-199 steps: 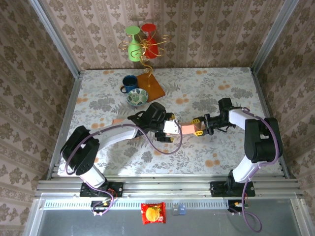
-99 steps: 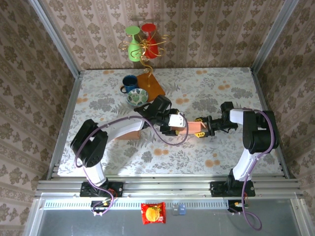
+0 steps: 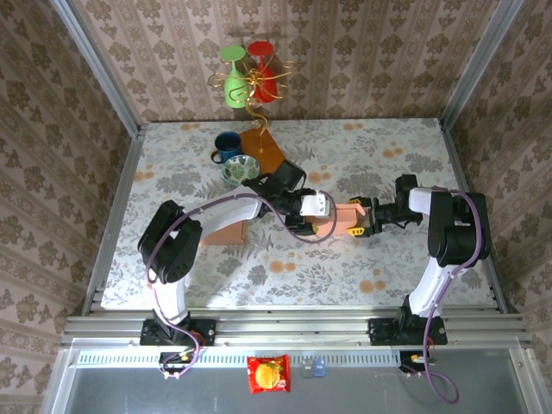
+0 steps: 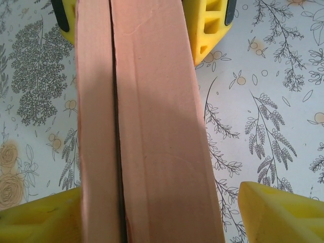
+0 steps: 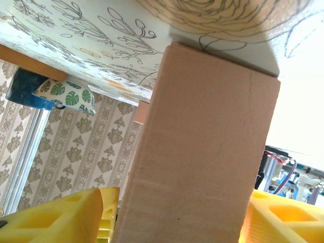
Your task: Fold the paper box
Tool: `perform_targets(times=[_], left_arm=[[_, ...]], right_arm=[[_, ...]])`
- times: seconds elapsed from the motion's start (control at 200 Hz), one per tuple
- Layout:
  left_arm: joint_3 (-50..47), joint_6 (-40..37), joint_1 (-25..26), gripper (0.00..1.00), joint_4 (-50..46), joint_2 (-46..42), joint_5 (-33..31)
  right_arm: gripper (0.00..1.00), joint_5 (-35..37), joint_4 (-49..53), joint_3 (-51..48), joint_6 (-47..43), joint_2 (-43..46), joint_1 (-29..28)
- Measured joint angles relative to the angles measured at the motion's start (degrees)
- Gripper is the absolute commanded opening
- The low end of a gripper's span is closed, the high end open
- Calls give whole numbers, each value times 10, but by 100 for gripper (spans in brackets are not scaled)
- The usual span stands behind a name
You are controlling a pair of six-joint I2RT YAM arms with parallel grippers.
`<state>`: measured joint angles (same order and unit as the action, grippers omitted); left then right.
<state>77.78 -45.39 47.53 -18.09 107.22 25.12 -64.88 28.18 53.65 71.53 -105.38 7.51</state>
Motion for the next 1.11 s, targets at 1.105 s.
perform_targets(times=[1.105], left_arm=[[-16,99,-4,71,6,2,11]], right_arm=[[55,519,-131,-202,144,472,-222]])
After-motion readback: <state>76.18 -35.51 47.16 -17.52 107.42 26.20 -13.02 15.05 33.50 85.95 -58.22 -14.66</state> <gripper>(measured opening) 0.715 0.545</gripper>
